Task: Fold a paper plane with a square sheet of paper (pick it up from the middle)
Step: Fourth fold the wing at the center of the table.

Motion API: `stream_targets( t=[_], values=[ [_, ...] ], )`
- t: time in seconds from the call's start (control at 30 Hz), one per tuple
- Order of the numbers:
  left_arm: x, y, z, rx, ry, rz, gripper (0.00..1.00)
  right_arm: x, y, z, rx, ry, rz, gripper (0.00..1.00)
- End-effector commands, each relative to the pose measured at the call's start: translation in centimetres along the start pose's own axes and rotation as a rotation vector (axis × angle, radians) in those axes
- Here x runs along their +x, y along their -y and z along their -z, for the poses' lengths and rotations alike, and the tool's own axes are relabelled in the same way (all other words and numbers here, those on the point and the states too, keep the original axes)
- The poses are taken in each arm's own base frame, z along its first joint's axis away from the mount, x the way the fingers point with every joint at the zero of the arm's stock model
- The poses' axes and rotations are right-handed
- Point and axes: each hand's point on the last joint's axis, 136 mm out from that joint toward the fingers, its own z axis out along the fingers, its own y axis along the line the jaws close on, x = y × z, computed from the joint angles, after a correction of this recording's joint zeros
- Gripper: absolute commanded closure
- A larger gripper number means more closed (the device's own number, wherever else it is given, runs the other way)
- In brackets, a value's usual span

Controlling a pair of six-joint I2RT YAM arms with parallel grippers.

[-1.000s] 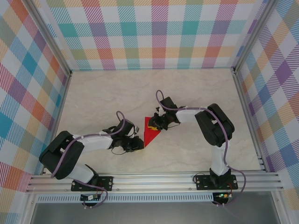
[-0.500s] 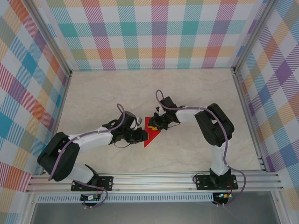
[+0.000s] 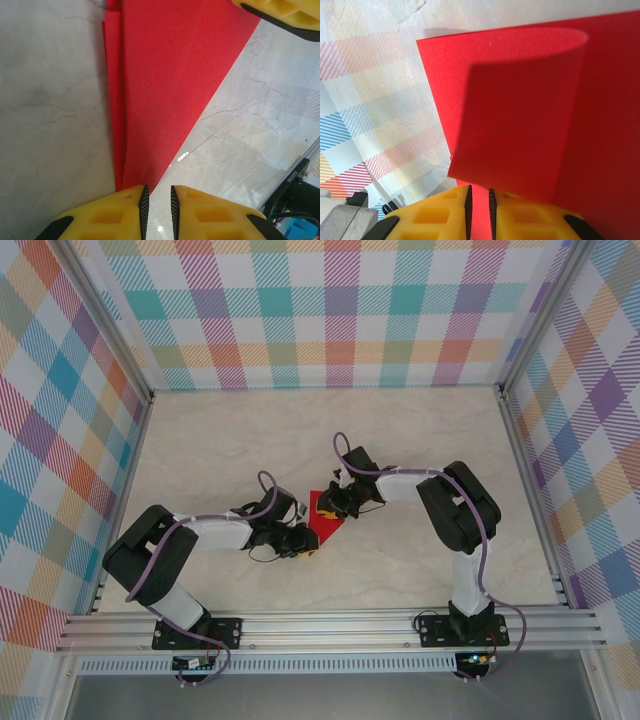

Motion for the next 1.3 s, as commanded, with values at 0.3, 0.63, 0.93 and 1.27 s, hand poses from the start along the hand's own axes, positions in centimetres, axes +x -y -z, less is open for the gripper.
stream_targets(
  t=[0.3, 0.63, 0.93, 1.27],
  values=[
    [3.0, -4.5, 1.6, -0.161, -0.029, 0.068, 0.8, 1.8, 6.7, -2.2, 0.186, -0.05, -0.109, 0.81],
    [-1.0, -1.2, 6.3, -0.135, 0.233, -0.002, 0.76, 1.7, 6.6, -2.2, 0.183, -0.048, -0.111, 0.81],
    [-4.4, 4.3, 3.7, 0.065, 0.22, -0.045, 0.78, 1.7, 6.5, -2.2, 0.185, -0.048, -0.109, 0.81],
    [-6.5, 3.0, 0.4, 0.006, 0.208, -0.031, 0.81, 1.7, 6.5, -2.3, 0.184, -0.05, -0.112, 0.81]
  ],
)
